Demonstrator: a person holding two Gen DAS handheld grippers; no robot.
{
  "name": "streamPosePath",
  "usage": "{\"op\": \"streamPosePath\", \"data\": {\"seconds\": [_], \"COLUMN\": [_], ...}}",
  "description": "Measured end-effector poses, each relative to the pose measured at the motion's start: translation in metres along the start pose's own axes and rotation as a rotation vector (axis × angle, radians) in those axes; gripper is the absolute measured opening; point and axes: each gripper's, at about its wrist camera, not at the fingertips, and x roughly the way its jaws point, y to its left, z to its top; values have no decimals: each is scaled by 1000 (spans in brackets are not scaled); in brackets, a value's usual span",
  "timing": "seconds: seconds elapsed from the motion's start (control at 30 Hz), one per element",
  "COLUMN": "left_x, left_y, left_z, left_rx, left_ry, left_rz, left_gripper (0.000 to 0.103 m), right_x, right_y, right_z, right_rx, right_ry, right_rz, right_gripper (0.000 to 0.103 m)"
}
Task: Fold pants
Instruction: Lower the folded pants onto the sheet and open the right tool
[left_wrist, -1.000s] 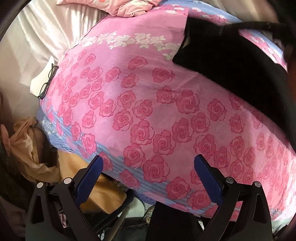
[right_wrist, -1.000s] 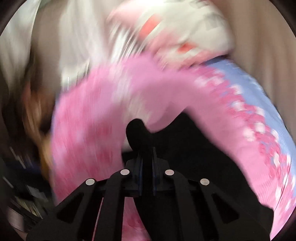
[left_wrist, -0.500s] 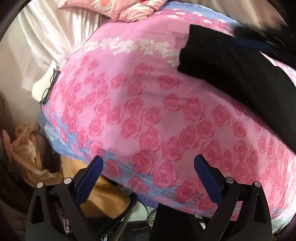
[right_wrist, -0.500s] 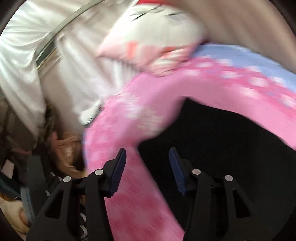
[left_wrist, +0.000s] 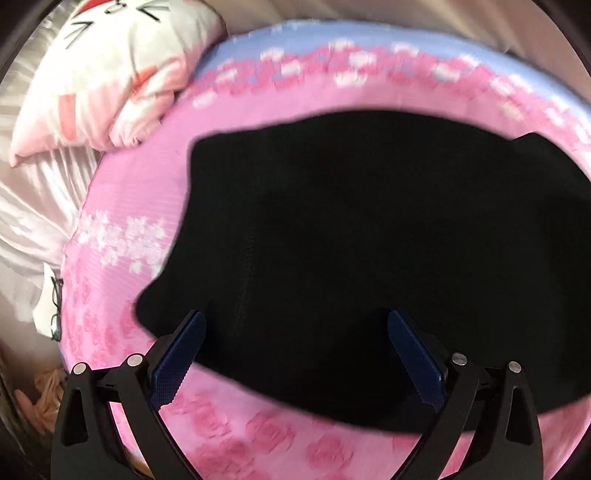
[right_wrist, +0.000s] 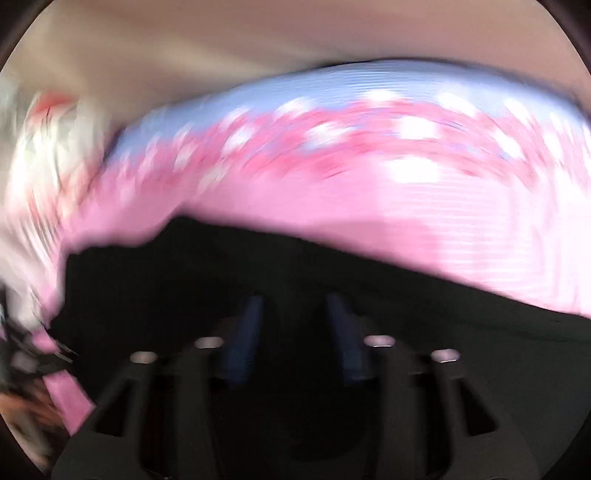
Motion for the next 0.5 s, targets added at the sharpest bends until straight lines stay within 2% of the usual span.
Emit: {"op": "streamPosePath", "data": {"seconds": [0.03, 0.1, 0.17, 0.2, 0.37, 0.43, 0.5], "left_x": [-2, -11, -21, -30, -69, -82, -91], "left_y": [0, -2, -7, -12, -65, -91, -118], "left_z": [1, 2, 1, 0, 0, -2, -3], "left_rx": [-4, 3, 5, 3, 33, 62, 101], "left_ry": [-9, -31, -51, -64, -109, -125, -128], "left_rz": [7, 48, 71, 65, 6, -28, -59], "left_gripper": [98, 98, 98, 98, 98, 98, 98], "right_x": [-21, -48, -58, -56, -20, -12, -3], "right_y": [-14, -34, -48, -48, -42, -48, -48], "right_z": [0, -8, -19, -22, -20, -24, -24], "right_rx": [10, -7, -106, -172, -515, -601, -667], "right_ry": [-41, -62, -48, -30, 93, 137, 153], "right_rz": [16, 43, -35, -61, -50, -62, -30], "right_gripper": [35, 36, 37, 37, 36, 35, 31]}}
